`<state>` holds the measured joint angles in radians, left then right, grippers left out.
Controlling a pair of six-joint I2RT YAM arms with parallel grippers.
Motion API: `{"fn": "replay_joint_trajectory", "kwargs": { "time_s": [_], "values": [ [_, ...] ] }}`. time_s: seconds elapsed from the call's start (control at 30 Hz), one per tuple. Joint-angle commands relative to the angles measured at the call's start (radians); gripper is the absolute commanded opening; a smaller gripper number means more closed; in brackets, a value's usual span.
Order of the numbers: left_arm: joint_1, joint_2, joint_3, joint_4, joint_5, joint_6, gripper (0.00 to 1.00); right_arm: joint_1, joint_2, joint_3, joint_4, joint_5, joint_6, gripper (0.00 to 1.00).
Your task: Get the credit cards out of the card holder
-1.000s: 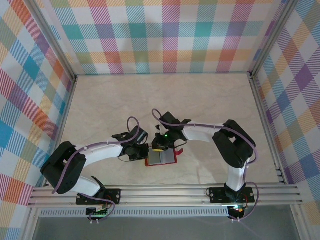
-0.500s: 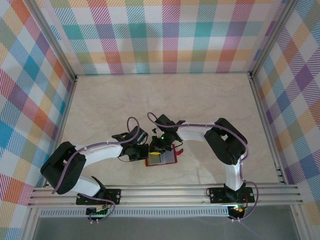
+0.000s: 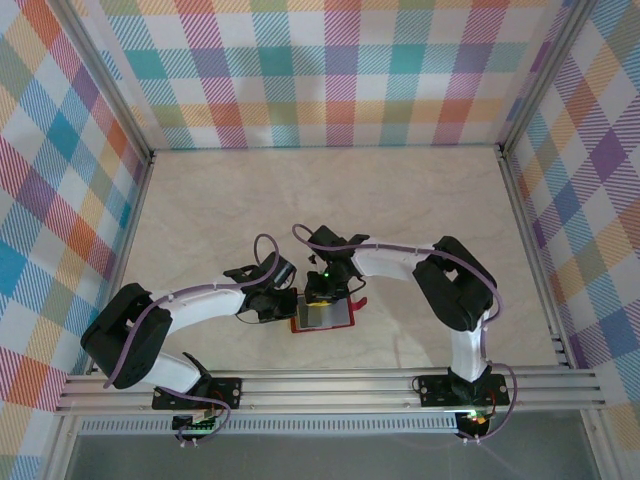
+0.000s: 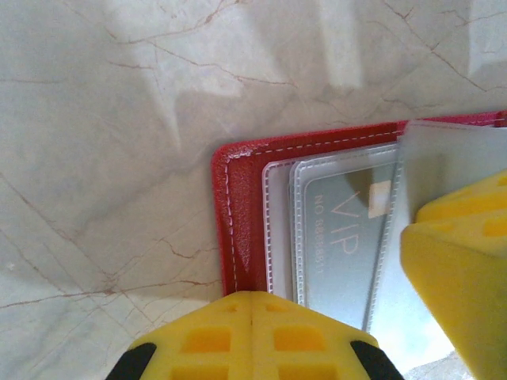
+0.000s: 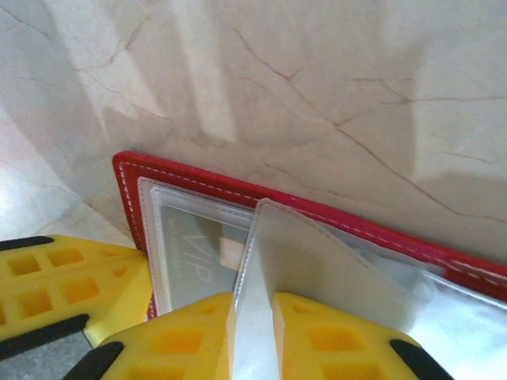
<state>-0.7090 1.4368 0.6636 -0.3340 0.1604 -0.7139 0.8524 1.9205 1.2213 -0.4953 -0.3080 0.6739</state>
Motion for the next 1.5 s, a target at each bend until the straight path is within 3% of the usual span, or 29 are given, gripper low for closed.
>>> {"fn": "replay_joint_trajectory", "kwargs": {
  "time_s": [0.0,0.37,0.63,0.7,0.8,0.9,1.2,1.47],
  "values": [
    [0.007,-0.012,-0.007,-0.029,0.004,0.005,0.05,0.007,-0.047,-0.006,-0.078,0.074,-0.019,0.24],
    [0.007,-0.014,-0.004,-0.031,0.004,0.007,0.05,0.008,-0.110,-0.024,-0.146,0.178,-0.007,0.44],
    [0.007,-0.017,-0.001,-0.034,0.005,0.009,0.05,0.011,-0.155,-0.036,-0.134,0.185,0.020,0.45],
    [0.007,-0.018,-0.003,-0.034,0.004,0.010,0.05,0.010,-0.171,-0.046,-0.096,0.148,0.036,0.41],
    [0.006,-0.020,-0.003,-0.031,0.005,0.009,0.04,0.010,-0.175,-0.082,0.035,0.037,0.092,0.19],
    [0.007,-0.018,-0.002,-0.030,0.005,0.010,0.04,0.016,-0.146,-0.091,0.109,-0.036,0.135,0.09],
    [0.006,-0.021,-0.004,-0.029,0.007,0.010,0.04,0.045,-0.049,-0.095,0.233,-0.118,0.207,0.07],
    [0.007,-0.022,-0.006,-0.025,0.004,0.005,0.04,0.062,0.010,-0.086,0.222,-0.100,0.218,0.10]
  ]
}}
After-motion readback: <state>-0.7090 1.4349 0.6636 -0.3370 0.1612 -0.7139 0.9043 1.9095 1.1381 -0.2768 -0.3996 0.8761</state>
